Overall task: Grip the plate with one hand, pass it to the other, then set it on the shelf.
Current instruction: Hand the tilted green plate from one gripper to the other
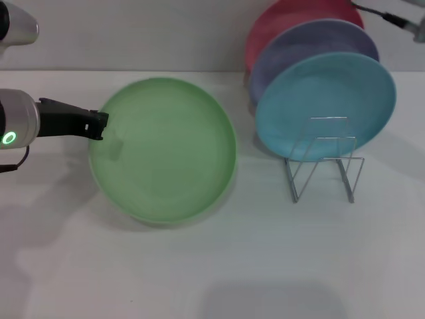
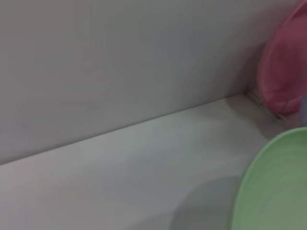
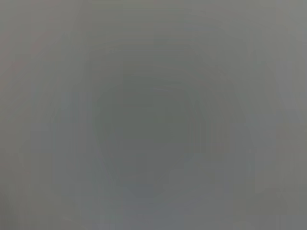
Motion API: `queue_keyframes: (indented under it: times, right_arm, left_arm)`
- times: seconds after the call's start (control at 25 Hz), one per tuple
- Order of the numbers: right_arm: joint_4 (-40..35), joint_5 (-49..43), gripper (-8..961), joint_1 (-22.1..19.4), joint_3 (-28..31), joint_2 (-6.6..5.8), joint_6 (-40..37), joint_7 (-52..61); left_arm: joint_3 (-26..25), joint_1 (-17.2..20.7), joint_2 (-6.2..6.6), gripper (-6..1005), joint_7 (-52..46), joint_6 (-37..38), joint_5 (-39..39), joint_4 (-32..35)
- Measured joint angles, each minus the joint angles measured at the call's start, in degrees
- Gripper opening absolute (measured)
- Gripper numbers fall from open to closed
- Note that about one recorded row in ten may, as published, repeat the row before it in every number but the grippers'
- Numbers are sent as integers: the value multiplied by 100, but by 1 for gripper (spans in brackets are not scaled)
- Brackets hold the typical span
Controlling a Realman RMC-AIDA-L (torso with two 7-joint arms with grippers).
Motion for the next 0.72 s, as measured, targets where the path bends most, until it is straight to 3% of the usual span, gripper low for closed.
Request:
queue_keyframes:
  times: [0.08, 0.24, 0.44, 0.72]
  right_arm:
    - [493, -1221, 820, 228, 5, 7, 349, 1133]
    - [1144, -2559, 819, 543, 139, -6, 1054, 2426]
    - [1704, -2647, 820, 685, 720, -34, 1862, 2950]
    - [1834, -2732, 820, 711, 1029, -38, 2299, 3142]
  left_arm:
    - [22, -15, 0, 37, 0, 23, -7, 2]
    - [91, 0, -4, 37, 0, 161, -46, -57]
    - [227, 40, -1, 37, 1, 424, -132, -96]
    - [401, 46, -2, 38, 32, 567, -138, -105]
